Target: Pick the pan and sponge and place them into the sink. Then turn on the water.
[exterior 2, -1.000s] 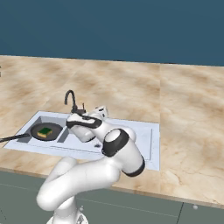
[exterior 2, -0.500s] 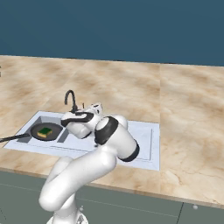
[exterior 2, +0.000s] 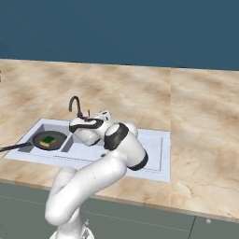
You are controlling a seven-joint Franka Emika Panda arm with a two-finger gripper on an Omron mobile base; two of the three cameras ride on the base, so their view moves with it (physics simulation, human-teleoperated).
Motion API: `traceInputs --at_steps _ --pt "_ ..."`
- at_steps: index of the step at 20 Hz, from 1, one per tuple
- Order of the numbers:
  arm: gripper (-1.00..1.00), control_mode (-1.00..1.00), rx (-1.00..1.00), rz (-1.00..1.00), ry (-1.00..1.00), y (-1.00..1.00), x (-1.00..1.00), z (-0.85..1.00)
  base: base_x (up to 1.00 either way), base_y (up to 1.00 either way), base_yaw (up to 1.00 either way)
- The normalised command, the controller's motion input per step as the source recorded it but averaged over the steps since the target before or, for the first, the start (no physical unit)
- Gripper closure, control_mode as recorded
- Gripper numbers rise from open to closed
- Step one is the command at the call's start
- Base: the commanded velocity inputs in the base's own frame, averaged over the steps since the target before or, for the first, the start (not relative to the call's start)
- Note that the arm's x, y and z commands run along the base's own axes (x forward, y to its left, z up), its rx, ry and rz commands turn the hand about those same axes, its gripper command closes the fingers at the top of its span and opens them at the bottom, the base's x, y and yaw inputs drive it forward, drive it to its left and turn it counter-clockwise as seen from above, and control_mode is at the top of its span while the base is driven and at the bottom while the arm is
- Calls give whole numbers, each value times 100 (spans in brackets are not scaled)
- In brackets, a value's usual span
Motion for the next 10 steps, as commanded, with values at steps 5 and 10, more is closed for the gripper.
traceInputs --at_steps 5,10 --pt "-100 -100 0 0 -3 3 9 -26 0 0 0" --pt "-100 -100 0 0 -4 0 4 -15 0 0 0"
